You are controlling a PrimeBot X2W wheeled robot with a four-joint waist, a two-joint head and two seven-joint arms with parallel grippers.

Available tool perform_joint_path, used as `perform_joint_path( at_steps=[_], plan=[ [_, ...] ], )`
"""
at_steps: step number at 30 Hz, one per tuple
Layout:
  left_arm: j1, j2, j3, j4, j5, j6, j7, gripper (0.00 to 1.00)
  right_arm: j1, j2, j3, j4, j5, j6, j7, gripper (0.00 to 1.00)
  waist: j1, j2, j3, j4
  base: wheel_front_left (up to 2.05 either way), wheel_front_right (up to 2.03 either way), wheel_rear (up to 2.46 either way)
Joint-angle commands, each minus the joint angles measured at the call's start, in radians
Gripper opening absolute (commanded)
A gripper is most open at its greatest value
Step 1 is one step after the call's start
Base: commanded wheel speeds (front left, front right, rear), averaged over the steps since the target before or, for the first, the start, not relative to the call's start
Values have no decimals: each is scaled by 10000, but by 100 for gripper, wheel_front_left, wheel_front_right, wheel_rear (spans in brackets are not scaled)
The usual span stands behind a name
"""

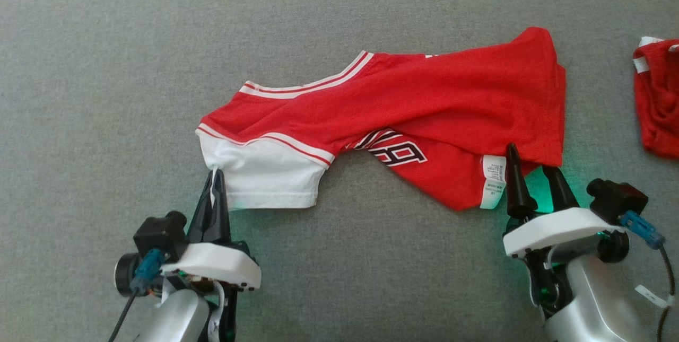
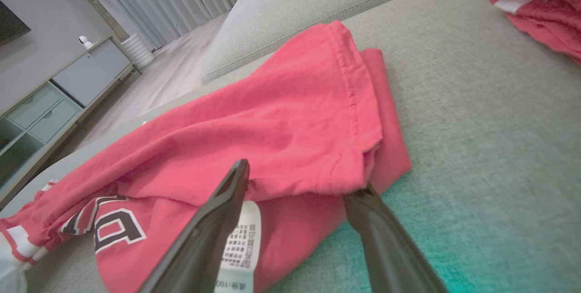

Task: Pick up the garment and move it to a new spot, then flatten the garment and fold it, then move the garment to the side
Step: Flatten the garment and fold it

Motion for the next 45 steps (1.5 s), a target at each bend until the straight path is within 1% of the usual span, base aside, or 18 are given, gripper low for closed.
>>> perform_joint_path(
  at_steps=[1,7,8,9,10,11,12,16,20,23,26,30,34,39,43,45],
  plan=[
    [-135,226,299,-336,66,86,-2,0,-268,-49,203,-197,-4,67,-159,100,0,0,-1,5,0,0,0],
    [-133,253,266,-333,42,99,16,0,-556,-49,71,170,-134,67,-75,100,0,0,-33,48,0,0,0],
    [-126,263,264,-331,37,98,12,0,-604,-49,60,237,-160,67,-63,77,0,0,-46,59,0,0,0],
    [-119,273,264,-330,31,98,7,0,-647,-49,56,294,-170,67,-49,49,0,0,-64,72,0,0,0],
    [-109,283,263,-330,25,99,3,0,-679,-49,52,341,-178,67,-32,29,0,0,-88,83,0,0,0],
    [-97,293,264,-333,17,101,-1,0,-702,-49,48,382,-186,67,-11,12,0,0,-116,93,0,0,0],
    [-81,303,267,-338,8,105,-6,0,-721,-49,44,417,-193,67,10,0,0,0,-147,98,0,0,0],
    [-37,352,278,-383,4,109,-60,0,-752,-49,33,421,-286,67,20,0,0,0,-264,98,0,0,0],
    [-53,429,248,-611,30,36,-146,0,-693,-49,-7,113,-354,67,-36,0,0,0,-482,72,0,0,0],
    [-158,514,247,-1000,40,-66,-189,0,-565,-49,-95,-390,-392,67,16,0,0,0,-727,41,0,0,0],
    [-309,645,316,-1600,7,-170,-186,0,-379,-49,-181,-1182,-387,67,143,0,0,0,-1041,0,0,0,0],
    [-585,992,440,-2770,62,-206,44,0,-48,-49,-457,-2615,-367,67,491,0,0,0,-1451,-65,0,0,0],
    [-993,1529,682,-4150,213,-151,474,0,350,-49,-813,-4474,-512,67,1088,0,0,0,-1904,-120,0,0,0],
    [-1849,2353,1114,-5874,404,-187,1246,0,630,-187,-1251,-7036,-768,67,2244,0,0,0,-2399,-216,0,0,0],
    [-2842,2787,1406,-7118,397,-252,2030,0,537,-341,-1613,-8836,-847,67,3274,0,0,0,-2673,-272,0,0,0],
    [-3395,2862,1534,-7603,273,-262,2433,0,404,-483,-1754,-9569,-920,67,3731,0,0,0,-2709,-296,0,0,0]
  ],
)
